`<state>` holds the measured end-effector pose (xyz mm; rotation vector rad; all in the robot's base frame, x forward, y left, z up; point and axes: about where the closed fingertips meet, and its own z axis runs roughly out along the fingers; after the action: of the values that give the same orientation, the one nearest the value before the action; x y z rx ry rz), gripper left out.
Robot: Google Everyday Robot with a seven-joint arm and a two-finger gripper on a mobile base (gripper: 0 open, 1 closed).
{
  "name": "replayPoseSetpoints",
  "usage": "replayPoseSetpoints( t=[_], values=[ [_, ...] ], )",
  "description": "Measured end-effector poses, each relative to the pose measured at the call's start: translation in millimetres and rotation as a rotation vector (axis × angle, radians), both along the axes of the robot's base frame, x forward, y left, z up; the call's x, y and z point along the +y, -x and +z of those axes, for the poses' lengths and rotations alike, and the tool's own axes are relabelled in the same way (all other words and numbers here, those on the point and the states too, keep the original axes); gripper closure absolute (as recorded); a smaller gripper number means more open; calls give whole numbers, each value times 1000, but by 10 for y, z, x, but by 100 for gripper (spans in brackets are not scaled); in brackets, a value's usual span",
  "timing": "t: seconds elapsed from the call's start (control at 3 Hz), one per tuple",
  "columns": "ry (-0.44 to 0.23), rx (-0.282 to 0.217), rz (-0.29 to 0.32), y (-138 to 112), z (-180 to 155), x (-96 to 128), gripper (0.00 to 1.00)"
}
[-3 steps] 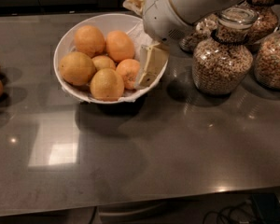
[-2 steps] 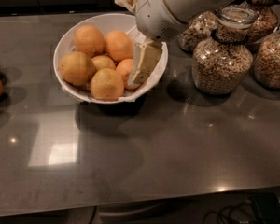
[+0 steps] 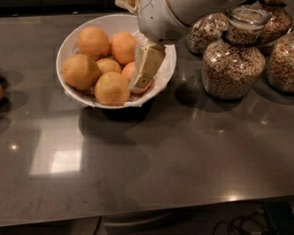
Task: Pick orange from white bowl
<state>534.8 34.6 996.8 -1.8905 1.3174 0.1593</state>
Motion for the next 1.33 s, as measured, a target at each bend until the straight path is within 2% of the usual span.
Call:
replayPoseSetpoints(
  t=[0.33, 0.67, 1.0, 1.33],
  values=[
    [-1, 0, 1, 0, -1, 2, 0],
    [-22, 6, 27, -3, -41, 114, 0],
    [-50, 15, 84, -83, -116, 369, 0],
    [-51, 15, 129, -187, -191, 564, 18]
  ],
)
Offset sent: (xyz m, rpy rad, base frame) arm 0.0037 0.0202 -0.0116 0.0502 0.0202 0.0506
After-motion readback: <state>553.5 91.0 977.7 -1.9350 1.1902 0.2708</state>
